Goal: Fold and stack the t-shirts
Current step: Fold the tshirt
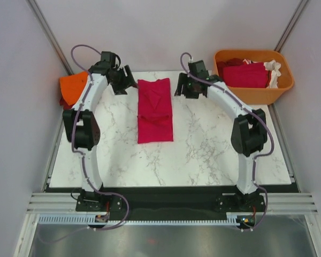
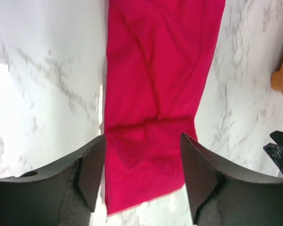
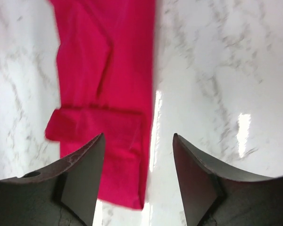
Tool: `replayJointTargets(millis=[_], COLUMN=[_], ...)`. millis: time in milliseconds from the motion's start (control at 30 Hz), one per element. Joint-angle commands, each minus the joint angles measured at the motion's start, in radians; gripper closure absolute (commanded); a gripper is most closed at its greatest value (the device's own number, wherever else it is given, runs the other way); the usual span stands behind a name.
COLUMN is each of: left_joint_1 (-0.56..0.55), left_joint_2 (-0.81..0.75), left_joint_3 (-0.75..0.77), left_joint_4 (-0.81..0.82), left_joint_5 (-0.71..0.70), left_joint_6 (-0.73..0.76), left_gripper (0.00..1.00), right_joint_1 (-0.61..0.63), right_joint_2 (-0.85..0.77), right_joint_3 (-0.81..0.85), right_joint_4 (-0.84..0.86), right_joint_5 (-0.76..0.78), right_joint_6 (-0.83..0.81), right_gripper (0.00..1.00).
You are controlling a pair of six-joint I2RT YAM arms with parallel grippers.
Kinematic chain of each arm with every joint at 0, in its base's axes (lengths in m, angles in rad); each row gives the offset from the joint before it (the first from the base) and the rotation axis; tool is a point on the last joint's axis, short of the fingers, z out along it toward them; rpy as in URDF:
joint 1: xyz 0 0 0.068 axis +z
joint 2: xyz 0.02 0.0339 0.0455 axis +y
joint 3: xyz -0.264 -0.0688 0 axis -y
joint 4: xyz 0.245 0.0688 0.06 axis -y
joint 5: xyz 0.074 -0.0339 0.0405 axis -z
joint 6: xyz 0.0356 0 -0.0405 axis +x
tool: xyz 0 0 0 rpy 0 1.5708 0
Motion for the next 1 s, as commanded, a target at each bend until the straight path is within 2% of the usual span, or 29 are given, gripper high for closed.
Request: replayJointTargets(millis=[0,33,67,100,133,167,267,333,367,567,767,967], left_joint_1=[-0.016,-0.04,-0.056,-0.074,-0.115,-0.139,-0.217,-0.237,-0.239,-0.262,-0.28,-0.306], left_joint_2=[-0.187,-0.224,-0.309,-0.345,-0.383,-0.437,-0.491,-0.509,-0.506,-0.446,-0.379,-0.341], left_joint_3=[-0.162,-0.226,-0.361,-0.426,-0.486,-0.594,-0.783,-0.863,-0.918,-0.988,-0.974,-1.038], left_joint_4=[-0.022,-0.004,0.03,0.053,0.102,0.102,0.102,0.294,0.341,0.453,0.467,0.482], left_joint_5=[0.009,-0.005,-0.011,-0.021,-0.042,-0.053,-0.053,-0.091,-0.085,-0.11,-0.145,-0.171], left_joint_6=[0.036,0.032,0.027,0.027,0.014,0.006,0.006,-0.075,-0.094,-0.117,-0.117,-0.115], left_gripper=[0.31,0.34,0.4,0.4,0.45,0.45,0.45,0.48,0.5,0.52,0.52,0.54], right_joint_1=[0.13,0.146,0.16,0.18,0.186,0.189,0.2,0.209,0.209,0.209,0.206,0.175], right_joint_2=[-0.167,-0.17,-0.168,-0.164,-0.159,-0.145,-0.096,-0.066,-0.034,0.059,0.122,0.177], right_joint_3=[-0.18,-0.208,-0.232,-0.278,-0.298,-0.315,-0.337,-0.311,-0.3,-0.225,-0.154,-0.02], right_joint_4=[0.082,0.085,0.088,0.112,0.126,0.143,0.189,0.194,0.192,0.192,0.186,0.152], right_joint_5=[-0.029,-0.035,-0.04,-0.045,-0.051,-0.072,-0.101,-0.111,-0.114,-0.117,-0.12,-0.121], right_joint_6=[-0.044,-0.043,-0.035,-0.021,-0.012,-0.003,0.019,0.016,0.017,0.009,0.006,0.002], right_gripper=[0.34,0.34,0.34,0.35,0.36,0.37,0.43,0.48,0.49,0.5,0.5,0.48])
